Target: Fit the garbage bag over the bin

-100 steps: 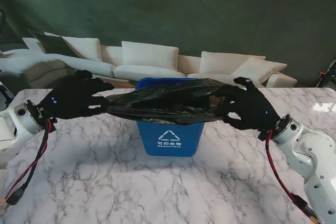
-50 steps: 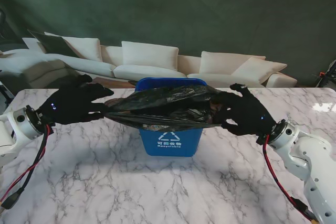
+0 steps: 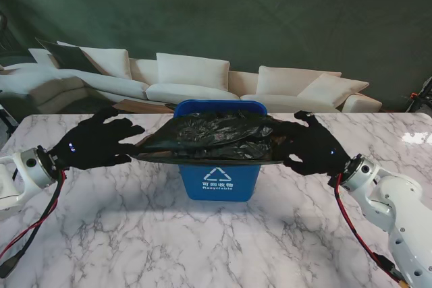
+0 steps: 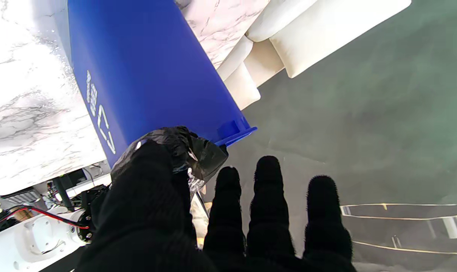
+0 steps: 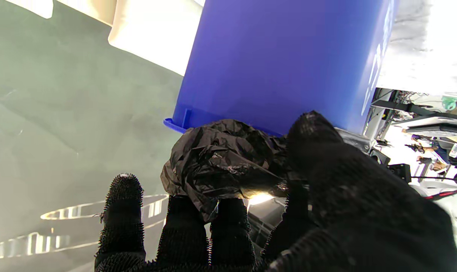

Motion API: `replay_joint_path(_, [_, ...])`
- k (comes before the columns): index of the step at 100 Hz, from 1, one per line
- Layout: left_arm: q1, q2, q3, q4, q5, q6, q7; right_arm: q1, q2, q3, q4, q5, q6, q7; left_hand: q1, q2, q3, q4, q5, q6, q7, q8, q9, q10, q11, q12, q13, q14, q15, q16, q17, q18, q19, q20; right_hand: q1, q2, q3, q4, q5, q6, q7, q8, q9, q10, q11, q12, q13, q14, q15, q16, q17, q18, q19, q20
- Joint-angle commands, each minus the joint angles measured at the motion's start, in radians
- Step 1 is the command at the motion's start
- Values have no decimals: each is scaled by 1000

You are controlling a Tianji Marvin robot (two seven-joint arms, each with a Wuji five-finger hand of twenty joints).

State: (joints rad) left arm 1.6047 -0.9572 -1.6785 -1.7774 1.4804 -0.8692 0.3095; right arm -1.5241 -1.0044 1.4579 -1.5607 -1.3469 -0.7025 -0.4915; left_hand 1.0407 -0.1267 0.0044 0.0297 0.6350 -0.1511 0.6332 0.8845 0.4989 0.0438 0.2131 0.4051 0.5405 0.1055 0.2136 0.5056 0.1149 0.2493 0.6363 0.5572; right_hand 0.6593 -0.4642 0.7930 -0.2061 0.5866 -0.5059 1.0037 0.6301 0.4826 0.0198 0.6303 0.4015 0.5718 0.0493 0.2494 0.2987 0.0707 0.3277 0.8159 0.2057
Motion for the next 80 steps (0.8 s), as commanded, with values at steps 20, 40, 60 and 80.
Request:
replay_joint_path(20, [-12,6,29,41,34,61,-20,-1,0,-4,26,17,33,52,17,29,-6,-10,0,8,12,-21,-44,10,1,-5,-22,6,8,4,-31,2,-25,3,-72,8,-14,29,-66,4,10,-121,-38,10,-41,-32,-15,0,-11,2,-18,-1,-7,19])
replay_joint_path(40, [-19,2,47,57,19,79,-60,-3,-6,-10,38,50,58,86,13,28,-4,0,-1,17,9,-31,-43,14,-3,-8,-24,10,9,4,-33,3,-27,2,-99,10,-40,36,-88,67,18,-135,-50,20,-42,-34,-18,3,-14,2,-21,2,-9,20])
replay_joint_path(60, [-20,-7,51,65,-14,80,-75,-17,-17,-1,35,84,70,87,11,22,-2,3,1,20,4,-43,-37,15,-6,-9,-25,11,10,3,-35,6,-28,2,-332,4,-74,124,-143,258,-194,-37,-89,33,-35,-41,-33,10,-17,5,-29,4,-14,31])
replay_joint_path(80, [-21,-9,50,68,-26,71,-86,-44,-42,28,20,174,78,96,11,18,-1,4,5,22,8,-45,-35,14,-9,-10,-25,11,9,3,-35,6,-29,2,-431,-13,-147,126,-202,392,-333,-135,-113,39,-30,-41,-50,15,-16,8,-38,2,-19,39])
